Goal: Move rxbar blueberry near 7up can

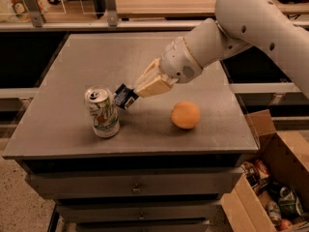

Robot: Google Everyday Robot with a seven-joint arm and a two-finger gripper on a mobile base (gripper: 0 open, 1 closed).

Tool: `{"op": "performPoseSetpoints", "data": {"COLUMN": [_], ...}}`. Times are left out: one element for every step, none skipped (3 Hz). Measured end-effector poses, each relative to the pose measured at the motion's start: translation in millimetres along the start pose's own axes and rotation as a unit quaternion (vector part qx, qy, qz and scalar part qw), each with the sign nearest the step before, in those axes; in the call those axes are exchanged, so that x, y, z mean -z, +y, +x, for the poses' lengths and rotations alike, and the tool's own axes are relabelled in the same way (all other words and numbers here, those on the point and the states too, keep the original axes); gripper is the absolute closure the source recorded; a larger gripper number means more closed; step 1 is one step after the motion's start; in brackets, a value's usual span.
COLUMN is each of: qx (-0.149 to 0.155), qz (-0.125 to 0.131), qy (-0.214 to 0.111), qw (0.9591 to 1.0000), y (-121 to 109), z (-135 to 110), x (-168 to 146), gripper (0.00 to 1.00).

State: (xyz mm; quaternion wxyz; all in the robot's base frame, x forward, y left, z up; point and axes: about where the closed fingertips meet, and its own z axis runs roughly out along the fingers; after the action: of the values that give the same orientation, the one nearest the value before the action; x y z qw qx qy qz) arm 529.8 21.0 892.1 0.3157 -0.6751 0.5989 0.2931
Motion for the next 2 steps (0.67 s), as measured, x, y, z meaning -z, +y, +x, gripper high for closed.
{"op": "performPoseSetpoints", "data": {"qx": [0.001,0.003], "qz": [-0.008,-0.012], "qy": [-0.011,-0.016], "qw": [0.9999,0.9998], "y": [0.2,-0.5], "z": [0.1,0.3], "x": [-3.3,-2.4], "gripper": [0.37,0.13]}}
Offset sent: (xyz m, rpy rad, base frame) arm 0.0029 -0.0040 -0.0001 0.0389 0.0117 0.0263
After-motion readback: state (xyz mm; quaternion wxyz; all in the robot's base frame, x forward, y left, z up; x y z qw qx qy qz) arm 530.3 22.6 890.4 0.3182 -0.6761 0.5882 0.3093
